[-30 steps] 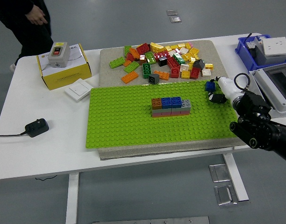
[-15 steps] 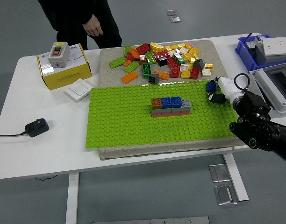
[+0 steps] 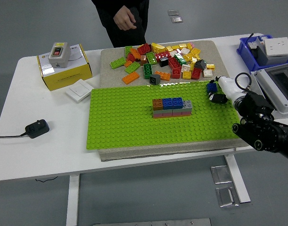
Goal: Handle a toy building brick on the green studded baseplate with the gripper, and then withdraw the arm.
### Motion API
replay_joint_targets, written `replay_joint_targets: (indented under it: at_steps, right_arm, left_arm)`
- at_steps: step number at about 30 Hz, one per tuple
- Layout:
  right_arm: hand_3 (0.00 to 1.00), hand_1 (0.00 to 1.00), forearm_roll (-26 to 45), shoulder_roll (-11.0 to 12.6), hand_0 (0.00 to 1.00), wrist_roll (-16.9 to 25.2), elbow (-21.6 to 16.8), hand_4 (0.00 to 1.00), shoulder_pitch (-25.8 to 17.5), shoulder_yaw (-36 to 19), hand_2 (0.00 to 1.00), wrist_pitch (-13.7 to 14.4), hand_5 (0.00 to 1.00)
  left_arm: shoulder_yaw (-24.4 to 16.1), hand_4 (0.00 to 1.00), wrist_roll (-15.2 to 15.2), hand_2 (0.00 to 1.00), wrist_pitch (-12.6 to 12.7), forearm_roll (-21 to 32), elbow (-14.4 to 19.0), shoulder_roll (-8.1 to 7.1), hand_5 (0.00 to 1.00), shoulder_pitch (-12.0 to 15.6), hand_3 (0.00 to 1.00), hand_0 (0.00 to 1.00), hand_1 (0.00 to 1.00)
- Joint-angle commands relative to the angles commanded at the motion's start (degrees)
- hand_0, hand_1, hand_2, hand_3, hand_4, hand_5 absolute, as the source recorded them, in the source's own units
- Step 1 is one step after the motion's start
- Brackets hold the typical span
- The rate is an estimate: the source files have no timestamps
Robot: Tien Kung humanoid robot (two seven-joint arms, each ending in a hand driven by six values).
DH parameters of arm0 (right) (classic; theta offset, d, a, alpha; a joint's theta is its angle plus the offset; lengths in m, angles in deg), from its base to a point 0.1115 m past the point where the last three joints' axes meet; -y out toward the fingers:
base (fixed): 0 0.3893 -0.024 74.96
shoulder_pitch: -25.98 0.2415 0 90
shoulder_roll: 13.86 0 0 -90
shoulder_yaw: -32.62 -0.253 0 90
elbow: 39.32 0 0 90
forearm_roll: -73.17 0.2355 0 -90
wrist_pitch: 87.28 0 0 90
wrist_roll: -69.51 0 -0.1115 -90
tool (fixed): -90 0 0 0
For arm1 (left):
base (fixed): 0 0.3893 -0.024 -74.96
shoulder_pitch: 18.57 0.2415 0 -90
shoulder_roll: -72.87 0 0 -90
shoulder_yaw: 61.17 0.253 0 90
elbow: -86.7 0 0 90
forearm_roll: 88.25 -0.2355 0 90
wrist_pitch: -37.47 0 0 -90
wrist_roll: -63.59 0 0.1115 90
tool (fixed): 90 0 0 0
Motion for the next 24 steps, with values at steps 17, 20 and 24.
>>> replay_joint_targets:
  at_steps: [17,20,24]
  right_arm:
    - [0.794,0.879,-9.6,6.8,0.792,-6.2,-19.8,0.475,-7.5,-8.2,0.934,0.0,0.376]
    - [0.794,0.879,-12.4,6.3,0.792,-6.7,-21.2,0.475,-9.5,-11.8,0.934,0.2,0.376]
    - [0.799,0.878,-16.5,5.0,0.794,-7.0,-22.4,0.477,-13.1,-17.7,0.935,1.0,0.374]
  left_arm:
    - [-0.3,0.175,-0.6,0.584,0.3,1.0,0.0,-0.40,0.658,1.3,0.598,0.662,0.660]
    - [-0.3,0.175,-0.5,0.584,0.4,1.1,0.0,-0.34,0.658,1.5,0.598,0.662,0.660]
    - [-0.2,0.173,-0.5,0.584,0.5,1.4,0.0,-0.13,0.657,1.7,0.598,0.661,0.660]
